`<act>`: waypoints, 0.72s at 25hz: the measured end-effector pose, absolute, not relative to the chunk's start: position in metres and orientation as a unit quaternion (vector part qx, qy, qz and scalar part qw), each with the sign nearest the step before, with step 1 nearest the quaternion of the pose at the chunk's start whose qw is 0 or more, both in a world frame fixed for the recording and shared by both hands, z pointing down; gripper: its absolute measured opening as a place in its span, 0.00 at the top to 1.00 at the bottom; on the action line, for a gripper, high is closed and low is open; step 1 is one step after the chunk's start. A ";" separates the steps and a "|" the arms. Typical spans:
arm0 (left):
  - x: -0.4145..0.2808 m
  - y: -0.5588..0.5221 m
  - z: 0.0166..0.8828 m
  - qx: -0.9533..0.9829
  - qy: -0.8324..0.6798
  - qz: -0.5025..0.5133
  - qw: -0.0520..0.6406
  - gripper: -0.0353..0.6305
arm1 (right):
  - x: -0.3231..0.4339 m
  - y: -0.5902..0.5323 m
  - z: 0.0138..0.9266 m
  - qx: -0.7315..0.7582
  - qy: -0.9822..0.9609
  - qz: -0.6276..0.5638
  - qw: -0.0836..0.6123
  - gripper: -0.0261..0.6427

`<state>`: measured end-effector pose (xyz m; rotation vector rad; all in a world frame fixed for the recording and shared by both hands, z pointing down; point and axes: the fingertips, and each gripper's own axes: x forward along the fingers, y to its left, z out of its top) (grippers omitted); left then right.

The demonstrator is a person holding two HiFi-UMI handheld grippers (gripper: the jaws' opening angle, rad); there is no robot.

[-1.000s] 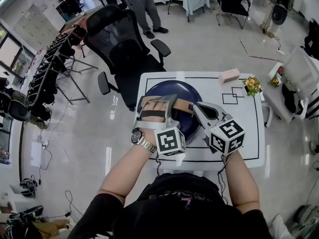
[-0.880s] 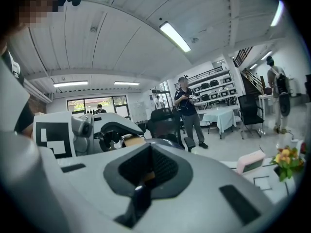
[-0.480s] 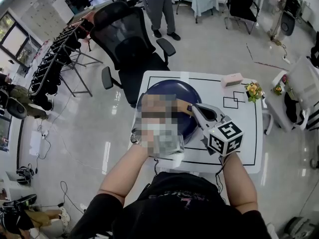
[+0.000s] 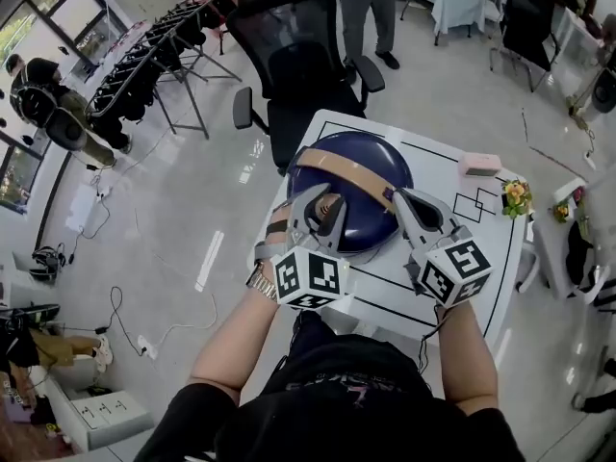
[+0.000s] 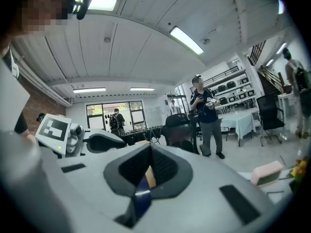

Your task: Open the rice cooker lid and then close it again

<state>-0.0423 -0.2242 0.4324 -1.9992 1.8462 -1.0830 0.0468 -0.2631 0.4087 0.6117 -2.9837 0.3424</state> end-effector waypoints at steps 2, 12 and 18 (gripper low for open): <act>-0.053 -0.203 0.426 -0.678 0.661 -0.315 0.059 0.80 | 0.041 -0.257 0.401 0.183 -0.977 0.108 0.030 0.96; -0.077 -0.121 0.387 -0.701 0.703 -0.112 -0.041 0.94 | 0.013 -0.210 0.376 0.131 -0.986 0.100 0.011 0.96; -0.095 -0.078 0.384 -0.711 0.696 -0.090 -0.048 0.94 | -0.015 -0.163 0.376 0.127 -0.987 0.097 0.015 0.96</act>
